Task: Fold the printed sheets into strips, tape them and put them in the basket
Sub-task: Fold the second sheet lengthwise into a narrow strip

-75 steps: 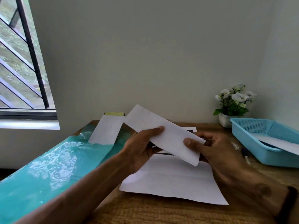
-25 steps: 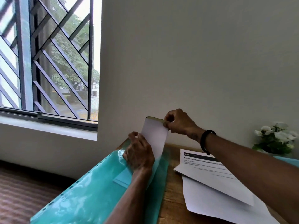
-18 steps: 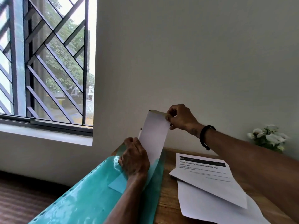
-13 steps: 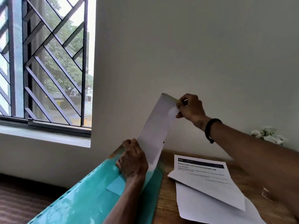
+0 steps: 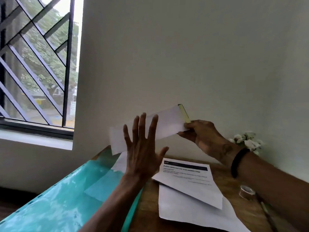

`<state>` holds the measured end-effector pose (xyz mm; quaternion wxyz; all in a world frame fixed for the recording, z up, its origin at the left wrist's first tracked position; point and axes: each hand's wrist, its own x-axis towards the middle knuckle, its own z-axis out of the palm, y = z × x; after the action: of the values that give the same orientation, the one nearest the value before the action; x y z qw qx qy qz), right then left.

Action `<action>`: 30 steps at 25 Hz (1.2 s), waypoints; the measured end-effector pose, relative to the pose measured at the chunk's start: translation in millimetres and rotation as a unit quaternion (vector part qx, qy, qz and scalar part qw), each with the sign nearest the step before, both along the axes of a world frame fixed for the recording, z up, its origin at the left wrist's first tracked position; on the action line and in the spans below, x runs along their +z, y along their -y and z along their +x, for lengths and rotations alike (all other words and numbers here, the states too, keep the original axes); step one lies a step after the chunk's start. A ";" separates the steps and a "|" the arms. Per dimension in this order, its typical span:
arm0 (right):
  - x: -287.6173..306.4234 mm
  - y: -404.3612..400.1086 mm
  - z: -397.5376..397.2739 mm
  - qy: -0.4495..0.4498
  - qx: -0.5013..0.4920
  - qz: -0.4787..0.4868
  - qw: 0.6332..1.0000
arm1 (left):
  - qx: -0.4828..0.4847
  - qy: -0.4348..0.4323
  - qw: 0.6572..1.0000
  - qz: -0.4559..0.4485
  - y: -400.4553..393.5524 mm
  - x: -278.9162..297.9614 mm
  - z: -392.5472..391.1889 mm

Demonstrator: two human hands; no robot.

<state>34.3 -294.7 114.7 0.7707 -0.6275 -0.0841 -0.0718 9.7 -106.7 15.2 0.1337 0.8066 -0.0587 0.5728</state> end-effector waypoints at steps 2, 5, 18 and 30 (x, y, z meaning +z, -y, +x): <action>-27.6 4.8 -19.8 -0.034 0.053 0.021 0.998 | 0.000 -0.029 0.999 0.021 -0.3 -7.9 2.8; -55.1 17.3 -43.3 -0.058 0.117 0.030 0.991 | -0.024 -0.081 0.996 0.040 -5.8 -16.0 7.3; -62.7 60.1 -31.5 0.053 0.087 -0.113 0.988 | -0.089 -0.078 0.989 0.090 7.6 -15.6 -1.5; -86.0 87.2 -21.8 0.027 0.131 -0.079 0.988 | -0.099 -0.118 0.978 0.139 18.2 -16.7 -6.0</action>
<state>12.5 -381.9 28.7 0.7186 -0.6681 -0.1921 0.0197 3.7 -124.9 -1.4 0.0825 0.8694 -0.2015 0.4436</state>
